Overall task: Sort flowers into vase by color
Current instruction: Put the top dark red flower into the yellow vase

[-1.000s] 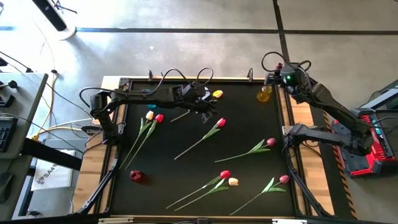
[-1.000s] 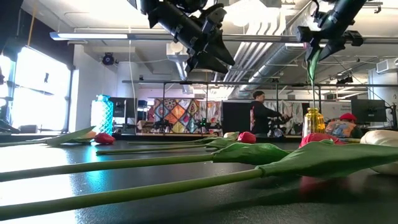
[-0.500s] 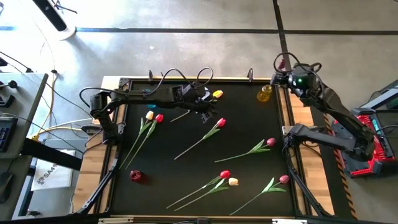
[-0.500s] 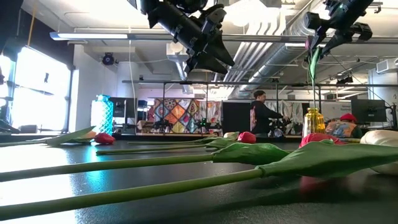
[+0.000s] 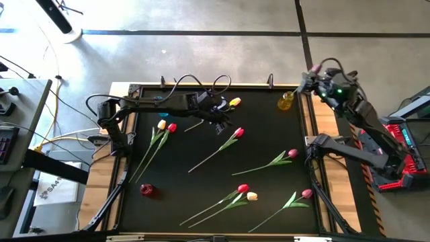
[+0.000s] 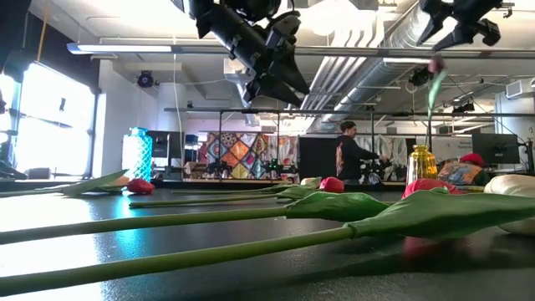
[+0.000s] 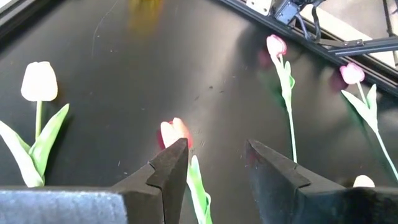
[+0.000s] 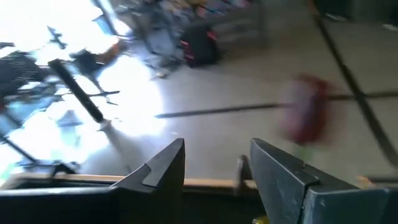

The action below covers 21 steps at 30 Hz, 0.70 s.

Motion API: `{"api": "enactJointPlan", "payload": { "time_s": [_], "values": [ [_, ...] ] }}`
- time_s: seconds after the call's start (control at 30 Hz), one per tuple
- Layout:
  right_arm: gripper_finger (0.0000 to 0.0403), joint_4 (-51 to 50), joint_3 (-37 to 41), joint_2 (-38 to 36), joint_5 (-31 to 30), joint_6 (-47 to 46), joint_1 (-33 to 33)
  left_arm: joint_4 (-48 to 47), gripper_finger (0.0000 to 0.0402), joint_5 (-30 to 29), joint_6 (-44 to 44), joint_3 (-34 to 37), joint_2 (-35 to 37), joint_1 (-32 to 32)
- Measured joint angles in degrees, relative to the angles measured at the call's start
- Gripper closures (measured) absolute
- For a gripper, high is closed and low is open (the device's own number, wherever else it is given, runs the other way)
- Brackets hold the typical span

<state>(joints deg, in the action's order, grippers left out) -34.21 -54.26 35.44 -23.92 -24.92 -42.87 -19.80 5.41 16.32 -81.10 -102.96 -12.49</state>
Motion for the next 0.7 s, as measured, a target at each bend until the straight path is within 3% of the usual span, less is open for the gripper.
{"api": "enactJointPlan", "payload": {
  "time_s": [0.17,0.4,0.7],
  "values": [
    [0.0233,5.67,0.0,-2.87,3.12,1.9,0.16,0.01,0.0254,0.0,-0.39,0.0,0.0,0.03],
    [0.0233,5.28,-0.02,-4.02,3.28,2.68,0.15,-0.01,0.0254,-0.02,-0.07,0.0,0.0,0.58],
    [0.0233,5.12,-0.02,-3.91,17.11,0.34,0.17,-0.98,0.0254,0.0,0.1,0.0,0.0,2.22]
  ]
}}
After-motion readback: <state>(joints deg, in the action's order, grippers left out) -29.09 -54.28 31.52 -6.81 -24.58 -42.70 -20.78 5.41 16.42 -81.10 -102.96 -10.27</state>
